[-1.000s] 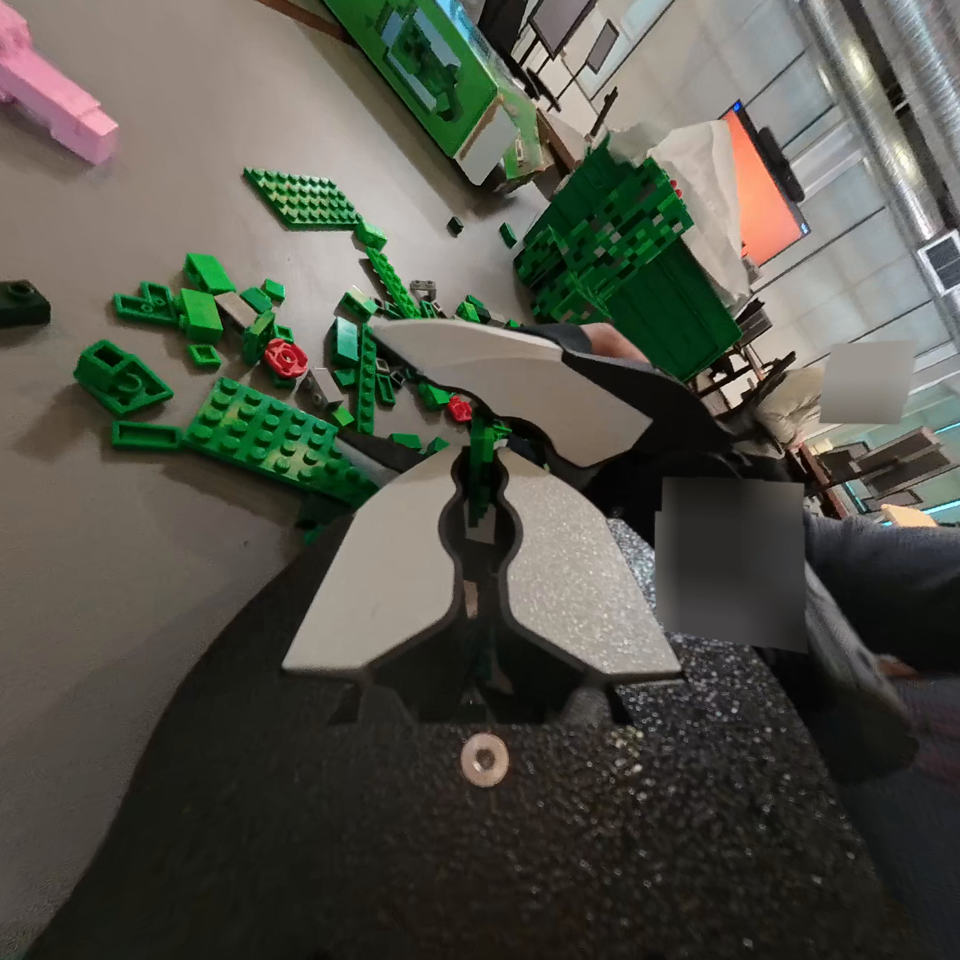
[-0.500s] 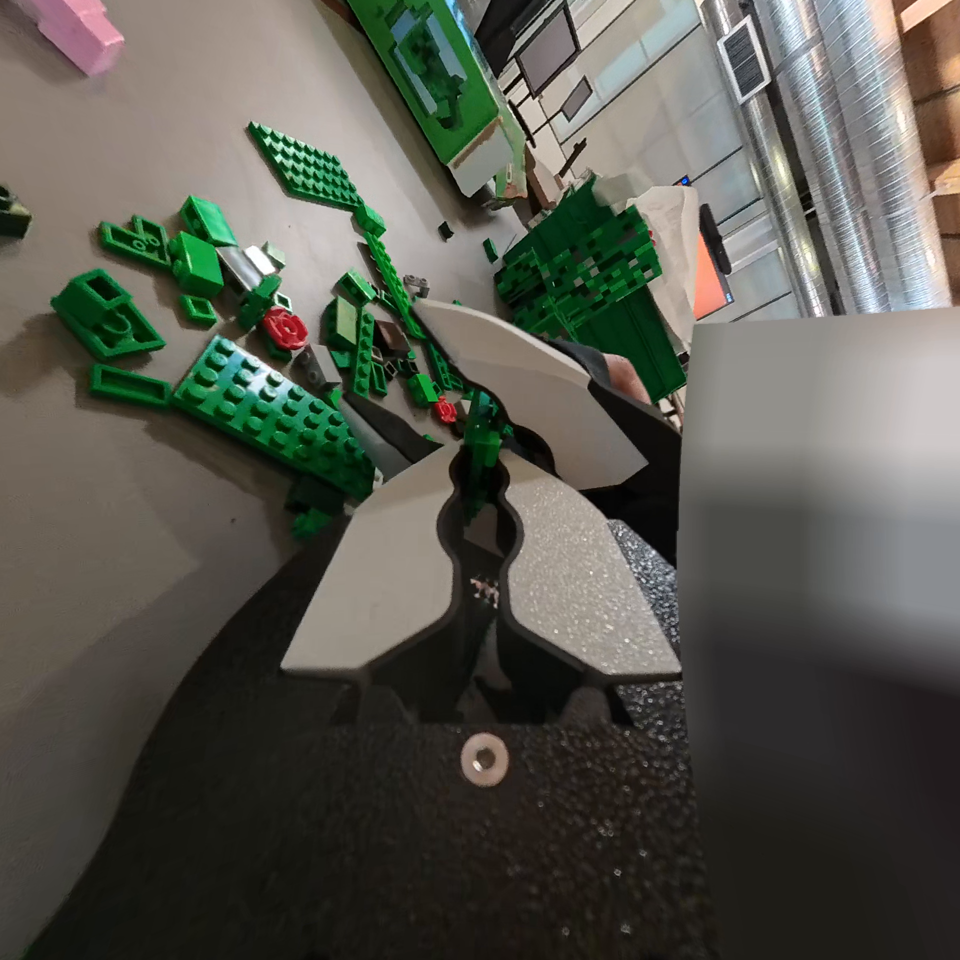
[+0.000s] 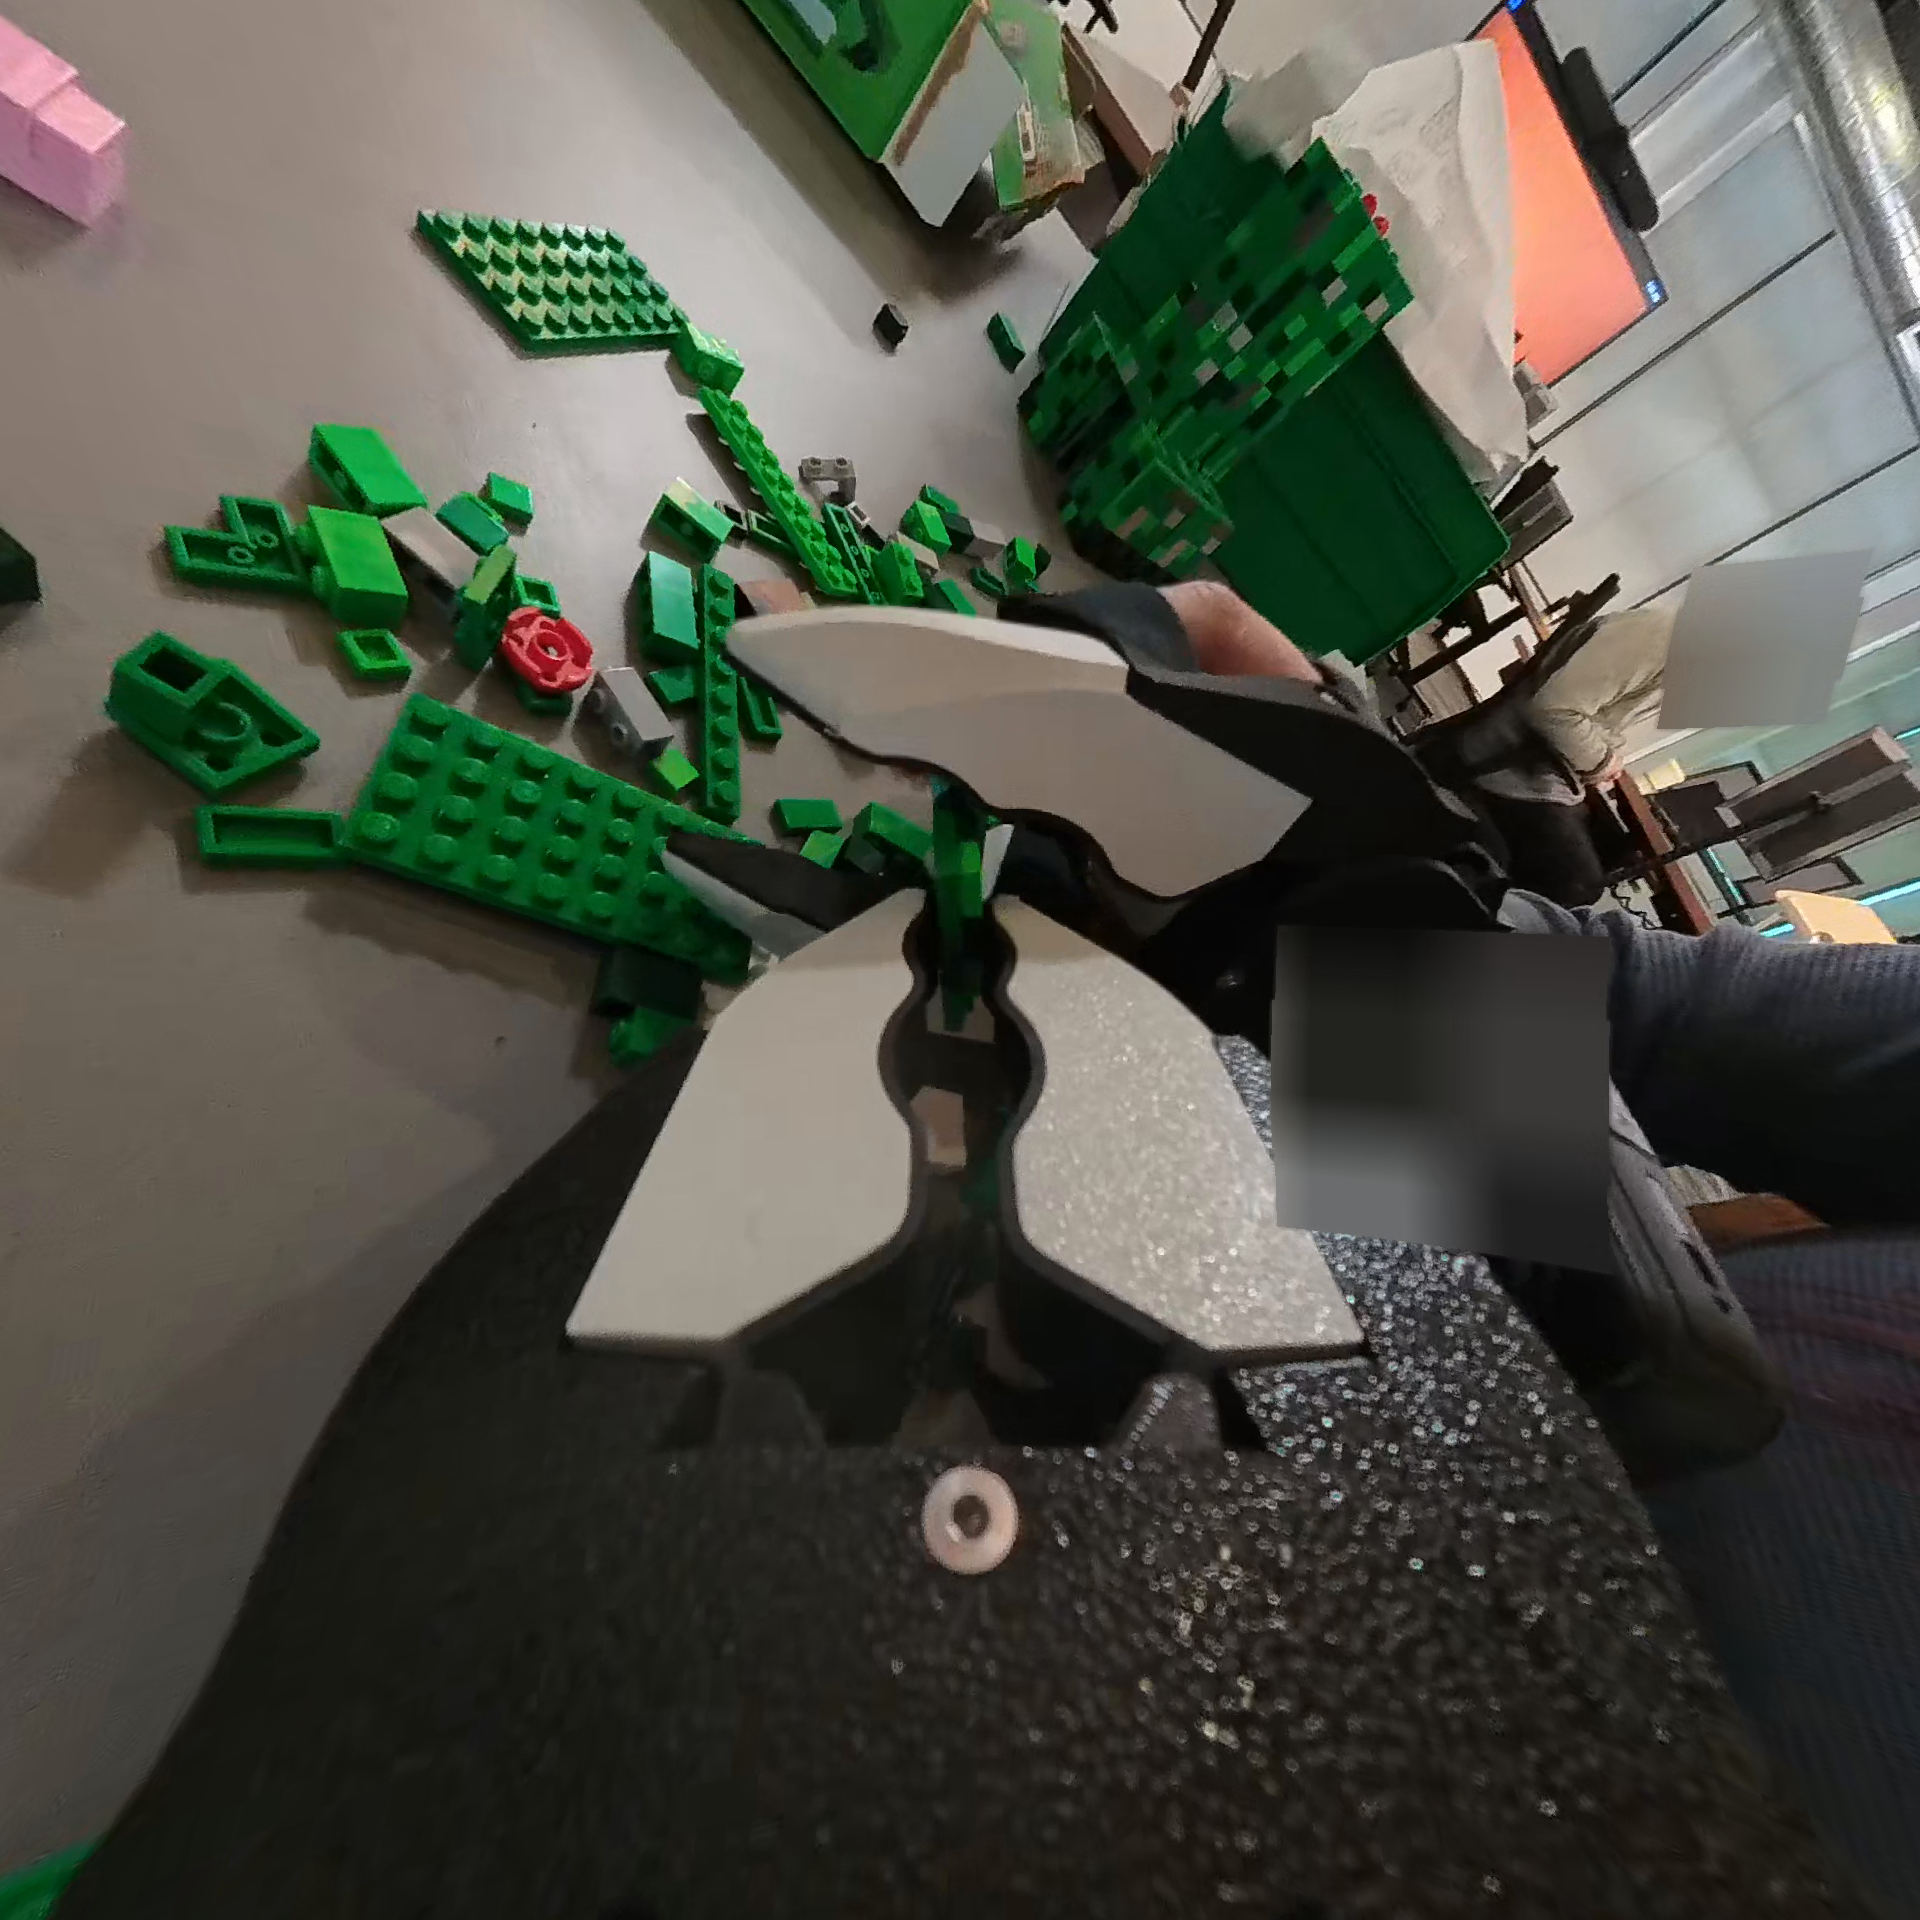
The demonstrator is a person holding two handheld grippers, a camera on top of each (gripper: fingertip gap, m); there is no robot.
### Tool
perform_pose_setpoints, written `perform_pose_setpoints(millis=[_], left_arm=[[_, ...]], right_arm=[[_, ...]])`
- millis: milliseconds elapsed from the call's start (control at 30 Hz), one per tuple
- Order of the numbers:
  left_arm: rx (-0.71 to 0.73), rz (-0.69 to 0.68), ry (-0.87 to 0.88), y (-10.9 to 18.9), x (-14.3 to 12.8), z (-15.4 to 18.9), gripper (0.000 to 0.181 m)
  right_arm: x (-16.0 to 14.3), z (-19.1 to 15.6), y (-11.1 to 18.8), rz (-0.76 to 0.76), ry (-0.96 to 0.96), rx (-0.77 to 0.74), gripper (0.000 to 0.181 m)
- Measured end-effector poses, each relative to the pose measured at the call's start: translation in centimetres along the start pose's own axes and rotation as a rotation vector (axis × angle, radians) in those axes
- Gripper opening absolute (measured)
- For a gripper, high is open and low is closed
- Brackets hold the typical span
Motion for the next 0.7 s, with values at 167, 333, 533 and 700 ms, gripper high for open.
perform_pose_setpoints(millis=[167, 333, 533, 700], left_arm=[[-0.022, 0.020, 0.074, 0.1, 0.1, -0.1, 0.007], [-0.105, 0.052, 0.204, 0.2, 0.0, -0.6, 0.006], [-0.112, 0.055, 0.205, 0.1, -0.1, -0.8, 0.006], [0.056, 0.111, 0.099, 0.9, 0.4, -0.6, 0.006]], right_arm=[[0.0, 0.1, 0.0, -0.029, 0.057, -0.042, 0.039], [0.2, 0.2, 0.2, -0.054, 0.160, -0.128, 0.040], [-0.1, 0.1, 0.1, -0.032, 0.078, -0.081, 0.041], [-1.1, 0.5, -0.1, -0.060, -0.046, 0.021, 0.049]])
Point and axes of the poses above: each gripper's, where its closed fingertips meet, y back along the fingers, x out of its top, z = x × y across the jaws, the point moved 10 cm from there along y, back along the fingers, and after that the axes turned 12 degrees about y, right-handed, at the moved point
